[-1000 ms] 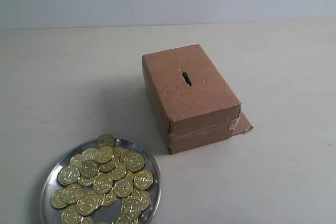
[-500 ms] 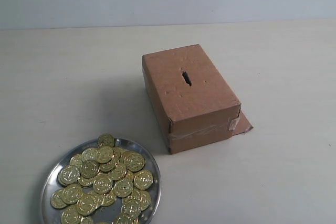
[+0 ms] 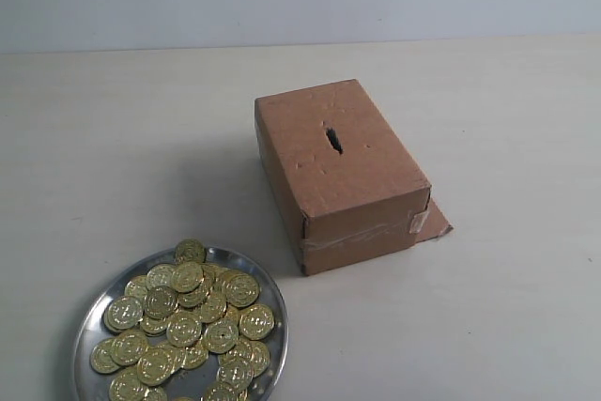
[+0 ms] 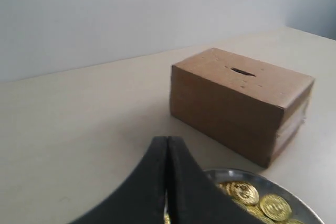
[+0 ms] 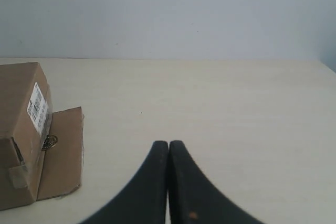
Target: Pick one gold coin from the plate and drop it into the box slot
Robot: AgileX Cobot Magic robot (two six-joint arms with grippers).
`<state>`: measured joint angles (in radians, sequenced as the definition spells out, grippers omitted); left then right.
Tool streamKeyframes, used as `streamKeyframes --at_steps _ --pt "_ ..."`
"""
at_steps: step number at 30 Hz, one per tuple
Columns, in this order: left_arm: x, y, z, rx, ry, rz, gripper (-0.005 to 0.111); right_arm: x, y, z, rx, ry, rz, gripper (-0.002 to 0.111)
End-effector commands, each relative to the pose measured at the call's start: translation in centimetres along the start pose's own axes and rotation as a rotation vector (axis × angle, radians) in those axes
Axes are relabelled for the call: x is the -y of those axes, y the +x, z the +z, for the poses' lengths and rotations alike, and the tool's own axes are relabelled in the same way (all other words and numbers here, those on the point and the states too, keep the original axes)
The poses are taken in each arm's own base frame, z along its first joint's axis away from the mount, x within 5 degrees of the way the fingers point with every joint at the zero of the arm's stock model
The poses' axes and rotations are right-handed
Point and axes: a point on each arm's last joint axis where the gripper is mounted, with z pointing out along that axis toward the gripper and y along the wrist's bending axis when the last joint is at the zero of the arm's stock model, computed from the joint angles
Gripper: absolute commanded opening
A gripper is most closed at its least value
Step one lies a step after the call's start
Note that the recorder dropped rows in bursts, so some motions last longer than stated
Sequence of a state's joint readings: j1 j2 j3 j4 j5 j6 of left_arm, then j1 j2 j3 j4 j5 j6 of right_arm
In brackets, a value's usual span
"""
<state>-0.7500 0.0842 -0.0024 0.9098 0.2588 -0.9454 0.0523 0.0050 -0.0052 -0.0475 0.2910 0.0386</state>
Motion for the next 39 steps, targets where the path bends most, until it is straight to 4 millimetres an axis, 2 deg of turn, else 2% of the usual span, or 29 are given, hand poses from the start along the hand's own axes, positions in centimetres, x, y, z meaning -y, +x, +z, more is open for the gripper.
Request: streamKeyframes --at_steps 1,12,23,28,34,39 --pt "-1.1 -0.2 -0.9 0.081 -0.182 -0.086 0.0 0.0 0.1 0.0 0.008 0.006 0.0 0.0" --pt "-3.2 0.1 -2.0 0.117 -0.604 -0.246 0.0 0.0 0.1 0.0 0.008 0.006 0.0 0.0" --pt "-3.3 0.3 -2.1 0.1 -0.619 -0.271 0.0 0.0 0.1 0.0 0.008 0.006 0.0 0.0" --pt "-2.5 1.6 -1.7 -0.093 -0.542 -0.15 0.0 0.0 0.1 0.0 0.008 0.006 0.0 0.0" --pt "-2.2 1.6 -1.5 -0.109 -0.494 -0.092 0.0 0.0 0.1 0.0 0.008 0.006 0.0 0.0" --pt "-2.1 1.6 -1.4 -0.099 -0.482 -0.126 0.0 0.0 0.1 0.0 0.008 0.006 0.0 0.0"
